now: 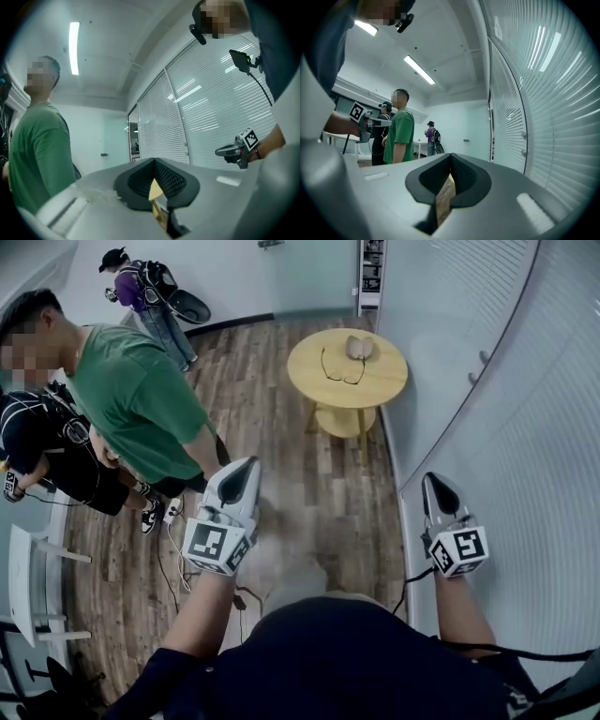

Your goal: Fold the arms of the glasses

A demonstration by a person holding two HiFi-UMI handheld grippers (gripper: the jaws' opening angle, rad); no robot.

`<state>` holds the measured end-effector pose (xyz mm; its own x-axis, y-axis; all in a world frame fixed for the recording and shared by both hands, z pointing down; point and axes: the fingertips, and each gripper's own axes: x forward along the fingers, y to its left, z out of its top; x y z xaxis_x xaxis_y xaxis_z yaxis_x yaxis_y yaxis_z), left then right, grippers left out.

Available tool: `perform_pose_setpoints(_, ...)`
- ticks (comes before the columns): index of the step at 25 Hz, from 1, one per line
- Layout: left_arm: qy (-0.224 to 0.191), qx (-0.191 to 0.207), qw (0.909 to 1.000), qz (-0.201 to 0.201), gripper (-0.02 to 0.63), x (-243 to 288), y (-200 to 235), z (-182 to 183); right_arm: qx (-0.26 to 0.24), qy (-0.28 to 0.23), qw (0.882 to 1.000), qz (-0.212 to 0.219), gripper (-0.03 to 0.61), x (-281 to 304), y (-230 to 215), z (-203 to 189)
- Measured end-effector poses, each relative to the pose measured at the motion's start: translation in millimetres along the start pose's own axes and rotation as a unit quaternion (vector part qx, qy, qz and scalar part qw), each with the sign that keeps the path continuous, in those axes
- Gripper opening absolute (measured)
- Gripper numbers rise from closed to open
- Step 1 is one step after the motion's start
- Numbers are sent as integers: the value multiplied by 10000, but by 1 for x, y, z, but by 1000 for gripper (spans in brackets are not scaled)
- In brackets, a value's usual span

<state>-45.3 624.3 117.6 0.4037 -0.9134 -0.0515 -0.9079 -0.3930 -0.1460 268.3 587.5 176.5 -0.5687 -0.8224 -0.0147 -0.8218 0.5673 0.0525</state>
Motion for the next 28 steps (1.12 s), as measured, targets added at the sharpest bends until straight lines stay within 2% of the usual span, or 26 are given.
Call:
perform_pose_setpoints(11, 66, -105, 9999, -62, 2, 63, 82, -20, -56, 143, 9996, -242, 7, 77, -9, 3)
perform_pose_setpoints(17, -51, -135, 9998, -151, 2, 99, 124, -21, -125, 189, 9989, -408, 7, 114, -12, 4)
perform_pose_setpoints(28, -9, -241, 9987, -442, 1, 134, 167, -43, -199, 280, 9972, -662, 8, 165, -10, 1)
